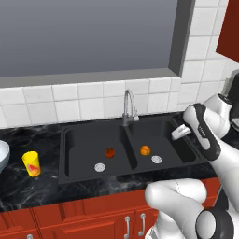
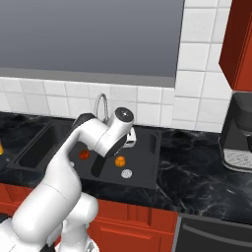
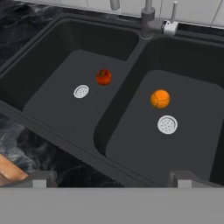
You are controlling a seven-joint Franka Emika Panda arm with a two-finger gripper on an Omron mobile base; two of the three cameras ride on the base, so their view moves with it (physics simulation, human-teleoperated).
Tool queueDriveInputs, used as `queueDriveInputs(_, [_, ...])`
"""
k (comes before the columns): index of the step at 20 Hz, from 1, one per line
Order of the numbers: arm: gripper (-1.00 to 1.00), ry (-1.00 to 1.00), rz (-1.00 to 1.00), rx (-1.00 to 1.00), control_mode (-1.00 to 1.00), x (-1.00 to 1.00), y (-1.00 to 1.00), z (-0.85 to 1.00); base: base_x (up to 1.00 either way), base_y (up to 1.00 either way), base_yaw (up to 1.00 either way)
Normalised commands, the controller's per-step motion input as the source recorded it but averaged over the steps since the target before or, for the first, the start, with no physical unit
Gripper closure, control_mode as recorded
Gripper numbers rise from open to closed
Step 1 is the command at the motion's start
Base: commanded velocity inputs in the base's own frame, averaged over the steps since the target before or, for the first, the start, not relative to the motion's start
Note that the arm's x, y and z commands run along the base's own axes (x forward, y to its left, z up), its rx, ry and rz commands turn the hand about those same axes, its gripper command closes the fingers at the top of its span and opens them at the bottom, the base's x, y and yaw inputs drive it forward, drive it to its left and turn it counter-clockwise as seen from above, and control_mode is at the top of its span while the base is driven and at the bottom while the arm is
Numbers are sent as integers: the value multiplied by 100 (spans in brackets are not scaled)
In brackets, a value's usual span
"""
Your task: Remove the tomato and orange from the sink. Then move the bowl and cup from the counter to the sink for washing.
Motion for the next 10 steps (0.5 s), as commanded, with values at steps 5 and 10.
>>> queueDriveInputs(5, [-100,5,0,0,-100,13,0,-17,0,0,0])
queueDriveInputs(10, [-100,6,0,0,-100,13,0,-16,0,0,0])
